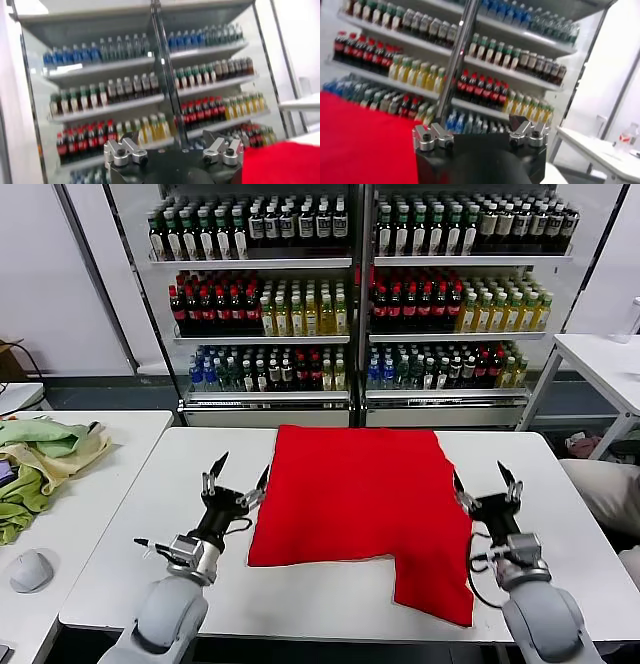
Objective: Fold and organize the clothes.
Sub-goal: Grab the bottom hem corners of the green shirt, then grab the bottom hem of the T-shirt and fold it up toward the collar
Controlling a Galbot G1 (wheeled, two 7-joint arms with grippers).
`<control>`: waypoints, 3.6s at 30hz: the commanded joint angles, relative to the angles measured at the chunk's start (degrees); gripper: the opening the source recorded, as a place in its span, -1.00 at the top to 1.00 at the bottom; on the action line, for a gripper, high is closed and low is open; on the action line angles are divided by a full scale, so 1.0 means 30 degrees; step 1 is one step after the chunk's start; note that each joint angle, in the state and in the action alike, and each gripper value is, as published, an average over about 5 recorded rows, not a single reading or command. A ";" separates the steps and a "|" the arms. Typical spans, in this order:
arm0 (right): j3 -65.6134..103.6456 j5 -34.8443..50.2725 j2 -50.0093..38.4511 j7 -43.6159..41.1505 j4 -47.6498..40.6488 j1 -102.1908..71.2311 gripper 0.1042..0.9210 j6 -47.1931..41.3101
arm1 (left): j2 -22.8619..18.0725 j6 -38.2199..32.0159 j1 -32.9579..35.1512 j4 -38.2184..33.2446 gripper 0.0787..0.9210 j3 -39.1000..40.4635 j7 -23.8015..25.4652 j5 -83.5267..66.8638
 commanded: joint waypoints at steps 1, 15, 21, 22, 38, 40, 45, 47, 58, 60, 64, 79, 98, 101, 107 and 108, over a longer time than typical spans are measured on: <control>0.0415 0.1787 -0.1153 0.0459 0.2112 -0.4241 -0.76 -0.0436 | 0.3152 0.4897 0.4452 -0.3893 -0.77 0.0870 -0.3721 -0.3659; -0.0359 0.1407 0.0111 0.1259 0.1131 -0.4479 -0.76 -0.0688 | 0.2129 0.6340 0.4144 -0.2706 -0.77 0.1576 -0.4994 -0.4122; -0.0782 0.1369 0.0356 0.1350 0.0978 -0.4710 -0.76 -0.0856 | 0.1690 0.6127 0.3346 -0.1855 -0.77 0.1565 -0.4766 -0.4216; -0.0847 0.1375 0.0409 0.1350 0.0935 -0.4674 -0.76 -0.0855 | 0.1623 0.6004 0.3250 -0.1713 -0.77 0.1571 -0.4723 -0.4257; -0.1258 0.2779 0.0765 0.1733 0.0765 -0.4460 -0.72 -0.1290 | 0.1192 0.5850 0.2516 -0.0647 -0.77 0.1740 -0.4549 -0.3828; -0.1300 0.3034 0.0795 0.1790 0.0720 -0.4452 -0.63 -0.1389 | 0.1160 0.5824 0.2553 -0.0635 -0.76 0.1780 -0.4503 -0.3762; -0.1373 0.3385 0.0850 0.1802 0.0725 -0.4485 -0.29 -0.1452 | 0.1124 0.5800 0.2758 -0.0799 -0.62 0.1989 -0.4477 -0.3769; -0.1420 0.3446 0.0861 0.1803 0.0754 -0.4477 -0.14 -0.1488 | 0.1099 0.5791 0.2801 -0.0814 -0.48 0.2049 -0.4461 -0.3765; -0.1825 0.3676 0.0913 0.1635 0.0419 -0.4147 0.62 -0.1459 | 0.0945 0.5687 0.2844 -0.0806 0.28 0.2149 -0.4251 -0.3706; -0.1836 0.3735 0.0928 0.1516 0.0425 -0.4015 0.77 -0.1335 | 0.0910 0.5632 0.2857 -0.0786 0.40 0.2149 -0.4168 -0.3644; -0.1434 0.4157 0.0728 0.1037 0.0801 -0.3835 0.95 -0.1106 | 0.0951 0.5443 0.3040 -0.0969 0.69 0.2094 -0.4064 -0.3469; 0.1399 0.3718 -0.0256 -0.1391 0.5173 -0.8618 0.98 -0.0642 | 0.3977 0.5640 0.9246 -0.5947 0.98 -0.1174 -0.4963 -0.3740; -0.0637 0.2687 0.1097 0.0441 0.4720 -0.3446 0.98 -0.1975 | 0.4022 0.6068 0.6370 -0.5860 0.98 -0.3351 -0.5079 -0.7355; -0.1303 0.2761 0.1152 0.0859 0.3725 -0.1481 0.98 -0.2740 | 0.3563 0.6216 0.4591 -0.4731 0.98 -0.2687 -0.4185 -0.7710; -0.2282 0.2795 0.1432 0.1447 0.2067 0.0687 0.98 -0.3657 | 0.2703 0.6839 0.1102 -0.2332 0.98 -0.1301 -0.2657 -0.7698; -0.2435 0.2753 0.1480 0.1564 0.1792 0.0996 0.98 -0.3813 | 0.2613 0.6870 0.0648 -0.1846 0.98 -0.1093 -0.2443 -0.7661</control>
